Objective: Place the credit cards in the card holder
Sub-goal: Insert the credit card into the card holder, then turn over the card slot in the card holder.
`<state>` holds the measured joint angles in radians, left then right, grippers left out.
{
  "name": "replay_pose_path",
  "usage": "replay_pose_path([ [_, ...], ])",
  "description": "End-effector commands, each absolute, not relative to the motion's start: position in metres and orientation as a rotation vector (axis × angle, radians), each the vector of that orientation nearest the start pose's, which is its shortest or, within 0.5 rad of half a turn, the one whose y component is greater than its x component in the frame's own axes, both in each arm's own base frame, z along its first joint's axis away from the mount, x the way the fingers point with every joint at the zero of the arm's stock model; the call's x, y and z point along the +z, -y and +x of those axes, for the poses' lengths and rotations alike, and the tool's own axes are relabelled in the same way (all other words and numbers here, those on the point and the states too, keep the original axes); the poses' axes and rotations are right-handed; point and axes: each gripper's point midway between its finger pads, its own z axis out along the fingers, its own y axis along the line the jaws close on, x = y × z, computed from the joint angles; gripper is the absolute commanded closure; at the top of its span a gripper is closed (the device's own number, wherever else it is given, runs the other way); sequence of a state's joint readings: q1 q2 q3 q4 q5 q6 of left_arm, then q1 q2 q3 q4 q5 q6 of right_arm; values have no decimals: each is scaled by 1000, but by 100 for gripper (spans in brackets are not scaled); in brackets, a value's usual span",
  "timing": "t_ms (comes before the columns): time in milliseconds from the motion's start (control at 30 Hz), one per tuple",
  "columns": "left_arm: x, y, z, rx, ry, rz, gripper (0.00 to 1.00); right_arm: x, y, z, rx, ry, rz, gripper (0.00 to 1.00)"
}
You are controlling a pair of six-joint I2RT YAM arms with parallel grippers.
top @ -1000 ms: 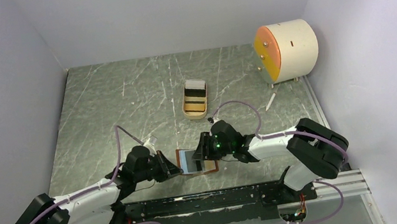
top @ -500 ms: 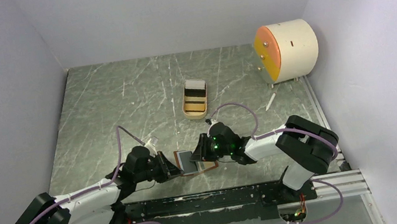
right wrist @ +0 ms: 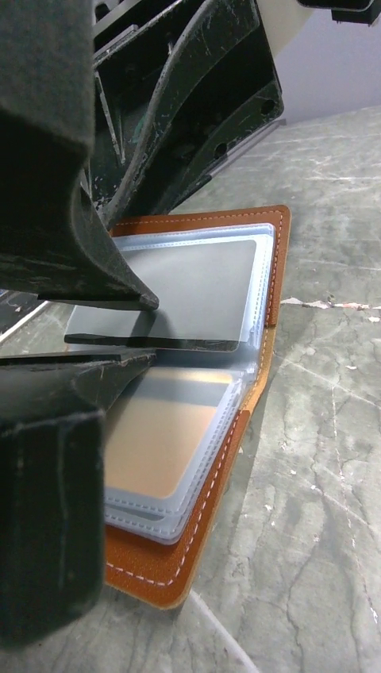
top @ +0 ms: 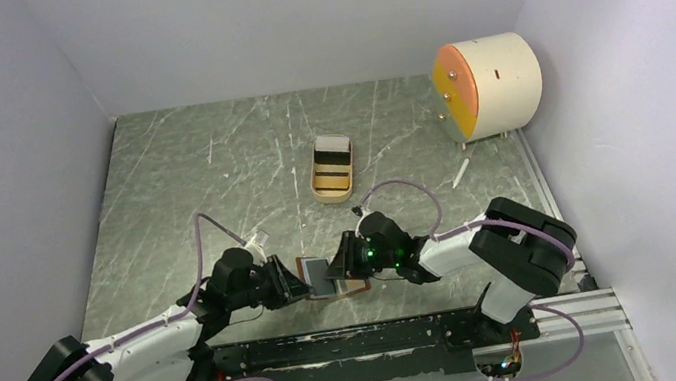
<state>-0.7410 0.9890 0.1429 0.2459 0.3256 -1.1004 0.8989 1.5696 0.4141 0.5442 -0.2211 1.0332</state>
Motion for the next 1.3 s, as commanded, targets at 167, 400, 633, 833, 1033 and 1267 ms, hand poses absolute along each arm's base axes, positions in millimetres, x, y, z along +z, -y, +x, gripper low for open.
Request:
replay_pose_path([
  [167, 67, 252, 146, -1330, -2396, -228, 82, 21, -307, 159, 1117, -2504, -37, 67],
  [400, 72, 252, 152, -1278, -2397, -197, 91, 36, -291, 171, 954, -2467, -125, 67],
  [633, 83, 247, 155, -1209, -2393, -122, 91, 39, -309, 172, 1024, -2442, -208, 74],
  [833, 84, 251, 154, -1208, -2411, -67, 91, 27, -324, 163, 1064, -2465, -243, 77],
  [1033, 80, 258, 149, -1280, -2407, -48, 91, 19, -326, 156, 1079, -2486, -237, 77],
  [1267, 69, 258, 152, -1241, -2447, -73, 91, 16, -321, 154, 1067, -2489, -219, 77],
])
